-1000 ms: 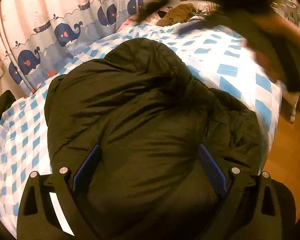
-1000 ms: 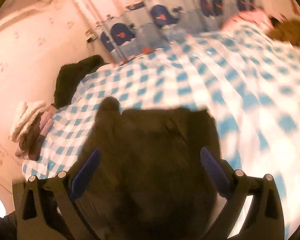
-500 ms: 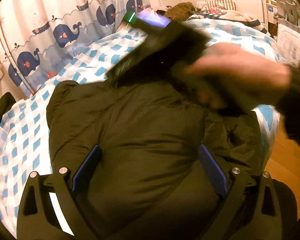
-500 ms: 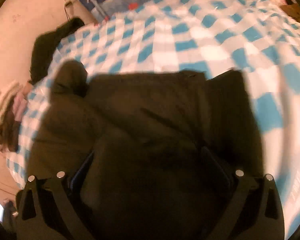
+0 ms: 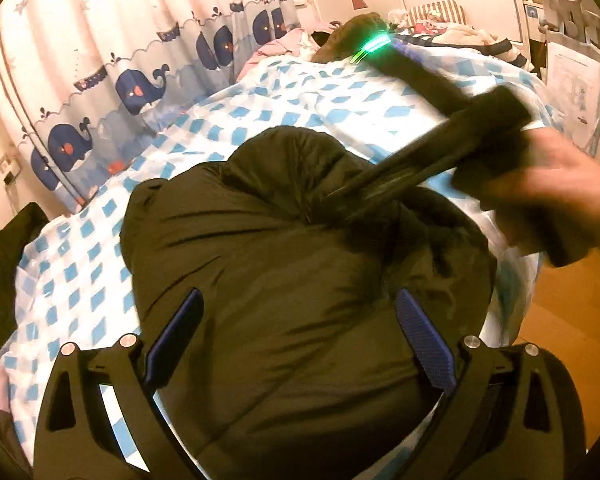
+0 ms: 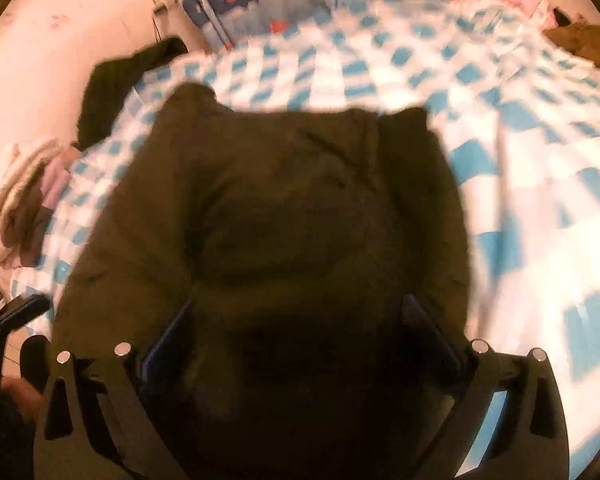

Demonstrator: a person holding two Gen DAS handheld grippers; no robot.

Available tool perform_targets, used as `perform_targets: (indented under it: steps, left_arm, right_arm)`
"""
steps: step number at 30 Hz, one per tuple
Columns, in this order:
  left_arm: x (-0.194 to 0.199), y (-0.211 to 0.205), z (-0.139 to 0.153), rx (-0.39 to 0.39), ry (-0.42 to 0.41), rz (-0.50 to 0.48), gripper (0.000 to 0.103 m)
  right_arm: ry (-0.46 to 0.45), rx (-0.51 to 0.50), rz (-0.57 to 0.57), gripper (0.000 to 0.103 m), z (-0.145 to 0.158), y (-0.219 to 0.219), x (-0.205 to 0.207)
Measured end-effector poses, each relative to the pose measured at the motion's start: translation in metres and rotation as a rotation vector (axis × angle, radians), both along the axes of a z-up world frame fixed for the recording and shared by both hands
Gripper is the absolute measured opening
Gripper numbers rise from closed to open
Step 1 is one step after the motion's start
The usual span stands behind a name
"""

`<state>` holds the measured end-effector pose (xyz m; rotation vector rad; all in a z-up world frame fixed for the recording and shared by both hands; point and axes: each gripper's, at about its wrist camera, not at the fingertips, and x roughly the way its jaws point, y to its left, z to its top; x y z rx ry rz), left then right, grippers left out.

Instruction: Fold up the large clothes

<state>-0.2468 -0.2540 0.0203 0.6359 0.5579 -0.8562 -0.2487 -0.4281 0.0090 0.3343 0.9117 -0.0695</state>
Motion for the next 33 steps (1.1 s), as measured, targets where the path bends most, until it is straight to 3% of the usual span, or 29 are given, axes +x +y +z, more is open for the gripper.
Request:
perform_targets:
  steps: [2,5,9,12,13,16,18,20,22,23,26,28,30,33]
  left_arm:
    - [0.0,0.003,-0.004,0.029,0.003,0.026,0.093]
    - [-0.003,0.004,-0.018,0.111,0.026,0.012,0.093]
    - [-0.014,0.018,-0.013,0.167,0.016,-0.001,0.093]
    - [-0.005,0.036,0.01,0.038,0.166,-0.069,0.093]
    - [0.004,0.048,0.024,-0.051,0.234,-0.07,0.093]
    - [0.029,0.076,0.046,-0.243,0.313,0.012,0.093]
    - [0.052,0.088,0.044,-0.317,0.336,0.111,0.093]
    - [0.072,0.086,0.027,-0.307,0.393,0.152,0.093]
    - [0.078,0.074,-0.001,-0.24,0.42,0.163,0.093]
    - [0.077,0.059,-0.024,-0.157,0.43,0.147,0.094]
    - [0.061,0.048,-0.032,-0.111,0.345,0.145,0.096]
    - [0.063,0.058,-0.016,-0.152,0.386,0.138,0.095]
    - [0.075,0.081,0.003,-0.257,0.416,0.153,0.095]
    - [0.119,0.113,0.004,-0.375,0.517,0.294,0.095]
  right_arm:
    - [0.021,-0.02,0.007,0.097,-0.012,0.009,-0.024]
    - [0.062,-0.037,0.029,0.097,-0.04,0.009,-0.026]
    - [0.082,-0.052,0.021,0.097,-0.042,0.006,-0.016]
    - [0.098,-0.072,0.029,0.097,-0.038,0.013,-0.012]
    - [0.1,-0.067,0.03,0.097,-0.037,0.013,-0.015]
    - [0.105,-0.029,0.015,0.097,-0.031,0.007,-0.027]
    - [0.059,0.002,-0.003,0.097,-0.015,0.005,-0.04]
    - [0.022,-0.043,0.036,0.097,-0.005,0.017,-0.056]
    - [0.127,-0.101,0.046,0.097,-0.029,0.025,-0.06]
    - [0.189,-0.086,0.061,0.097,-0.045,0.024,-0.059]
    - [0.187,0.009,0.044,0.096,-0.039,0.009,-0.063]
    - [0.063,0.086,0.044,0.096,-0.015,-0.001,-0.066]
    - [-0.065,0.129,-0.015,0.096,0.014,-0.017,-0.063]
    - [-0.138,0.12,-0.05,0.096,0.036,-0.028,-0.029]
